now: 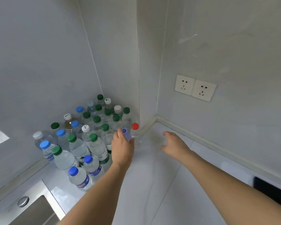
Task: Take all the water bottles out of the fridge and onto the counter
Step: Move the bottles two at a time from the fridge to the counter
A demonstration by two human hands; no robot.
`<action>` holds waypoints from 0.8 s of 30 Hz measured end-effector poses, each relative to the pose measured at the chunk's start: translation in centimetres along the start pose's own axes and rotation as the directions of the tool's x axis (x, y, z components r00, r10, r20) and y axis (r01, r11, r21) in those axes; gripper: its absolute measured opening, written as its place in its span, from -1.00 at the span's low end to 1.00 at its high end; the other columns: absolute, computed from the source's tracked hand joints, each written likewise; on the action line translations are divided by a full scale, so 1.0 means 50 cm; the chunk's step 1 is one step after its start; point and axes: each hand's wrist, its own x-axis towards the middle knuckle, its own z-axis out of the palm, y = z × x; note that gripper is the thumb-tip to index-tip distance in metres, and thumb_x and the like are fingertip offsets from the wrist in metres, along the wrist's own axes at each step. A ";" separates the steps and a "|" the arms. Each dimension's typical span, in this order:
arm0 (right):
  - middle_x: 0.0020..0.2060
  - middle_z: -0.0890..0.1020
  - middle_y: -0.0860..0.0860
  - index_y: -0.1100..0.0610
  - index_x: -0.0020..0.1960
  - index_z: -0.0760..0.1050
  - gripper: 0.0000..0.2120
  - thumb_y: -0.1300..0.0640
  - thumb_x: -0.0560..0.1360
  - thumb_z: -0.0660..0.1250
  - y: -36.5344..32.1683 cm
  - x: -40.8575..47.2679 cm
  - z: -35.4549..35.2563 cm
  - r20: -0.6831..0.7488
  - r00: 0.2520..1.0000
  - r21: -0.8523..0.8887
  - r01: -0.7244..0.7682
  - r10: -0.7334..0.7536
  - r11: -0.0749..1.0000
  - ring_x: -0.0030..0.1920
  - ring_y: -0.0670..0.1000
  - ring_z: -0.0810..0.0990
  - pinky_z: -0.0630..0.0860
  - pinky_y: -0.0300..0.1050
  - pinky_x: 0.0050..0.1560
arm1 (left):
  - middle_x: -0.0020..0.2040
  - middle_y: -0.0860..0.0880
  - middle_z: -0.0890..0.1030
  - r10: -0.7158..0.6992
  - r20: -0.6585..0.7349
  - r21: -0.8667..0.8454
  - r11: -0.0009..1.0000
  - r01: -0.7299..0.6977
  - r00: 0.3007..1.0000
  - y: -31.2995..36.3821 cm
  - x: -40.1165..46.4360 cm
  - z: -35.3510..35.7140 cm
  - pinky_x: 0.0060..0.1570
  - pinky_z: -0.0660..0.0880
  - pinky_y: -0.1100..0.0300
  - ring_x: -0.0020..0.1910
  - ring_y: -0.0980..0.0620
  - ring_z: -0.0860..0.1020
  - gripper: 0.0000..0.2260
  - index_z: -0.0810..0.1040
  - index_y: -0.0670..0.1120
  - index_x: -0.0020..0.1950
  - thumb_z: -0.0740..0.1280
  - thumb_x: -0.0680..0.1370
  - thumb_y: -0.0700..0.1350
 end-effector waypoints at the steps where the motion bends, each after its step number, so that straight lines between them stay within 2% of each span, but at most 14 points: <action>1: 0.35 0.37 0.11 0.15 0.42 0.26 -0.47 0.13 0.48 0.28 0.015 -0.030 -0.014 -0.020 1.000 0.005 -0.014 0.014 1.000 0.34 0.13 0.38 0.38 -0.06 0.27 | 0.41 -0.16 0.36 0.064 0.004 0.057 0.996 -0.064 0.998 0.009 -0.018 -0.005 0.29 0.36 -0.03 0.33 -0.19 0.38 -0.45 0.23 -0.16 0.48 0.33 0.57 -0.01; 5: 0.32 0.39 0.11 0.15 0.39 0.29 -0.51 0.11 0.48 0.28 0.073 -0.127 -0.066 -0.110 0.992 0.047 -0.064 0.069 0.997 0.31 0.12 0.40 0.41 -0.04 0.23 | 0.50 -0.11 0.27 0.272 0.104 0.193 0.938 -0.288 0.957 0.075 -0.075 -0.006 0.40 0.27 -0.03 0.45 -0.18 0.23 -0.46 0.20 -0.08 0.53 0.25 0.61 0.04; 8: 0.30 0.41 0.10 0.16 0.37 0.31 -0.52 0.11 0.48 0.28 0.118 -0.207 -0.100 -0.173 0.978 0.071 -0.103 0.114 0.992 0.29 0.12 0.41 0.43 -0.03 0.20 | 0.54 -0.13 0.21 0.406 0.210 0.262 0.853 -0.452 0.889 0.146 -0.128 0.008 0.47 0.16 -0.02 0.51 -0.18 0.15 -0.48 0.15 -0.06 0.56 0.15 0.65 0.07; 11: 0.32 0.39 0.09 0.14 0.41 0.26 -0.49 0.11 0.50 0.27 0.172 -0.290 -0.124 -0.207 0.966 0.081 -0.139 0.153 0.987 0.31 0.11 0.39 0.41 -0.06 0.21 | 0.58 -0.12 0.12 0.481 0.297 0.291 0.777 -0.558 0.825 0.217 -0.199 0.035 0.50 0.09 -0.05 0.55 -0.18 0.04 -0.48 0.05 -0.04 0.59 0.06 0.67 0.09; 19: 0.31 0.39 0.11 0.16 0.42 0.25 -0.49 0.13 0.51 0.26 0.317 -0.504 -0.171 -0.295 0.912 0.122 -0.259 0.284 0.958 0.28 0.11 0.41 0.40 -0.04 0.24 | 0.59 -0.08 0.05 0.617 0.447 0.252 0.607 -0.754 0.647 0.360 -0.371 0.108 0.51 -0.02 -0.05 0.56 -0.15 -0.04 -0.48 0.03 0.02 0.59 0.02 0.66 0.14; 22: 0.33 0.39 0.11 0.16 0.45 0.23 -0.47 0.13 0.52 0.26 0.360 -0.585 -0.178 -0.312 0.875 0.166 -0.334 0.371 0.928 0.31 0.10 0.39 0.39 -0.04 0.28 | 0.60 -0.05 0.03 0.659 0.487 0.199 0.555 -0.808 0.573 0.399 -0.418 0.125 0.52 -0.04 -0.05 0.57 -0.12 -0.08 -0.48 0.02 0.03 0.59 0.01 0.66 0.15; 24: 0.32 0.41 0.12 0.17 0.43 0.25 -0.50 0.14 0.52 0.27 0.379 -0.642 -0.184 -0.354 0.828 0.199 -0.388 0.435 0.900 0.29 0.10 0.41 0.41 -0.04 0.27 | 0.60 -0.05 0.02 0.707 0.505 0.146 0.496 -0.856 0.496 0.434 -0.444 0.139 0.53 -0.07 -0.06 0.57 -0.11 -0.10 -0.49 0.03 0.03 0.59 0.01 0.67 0.14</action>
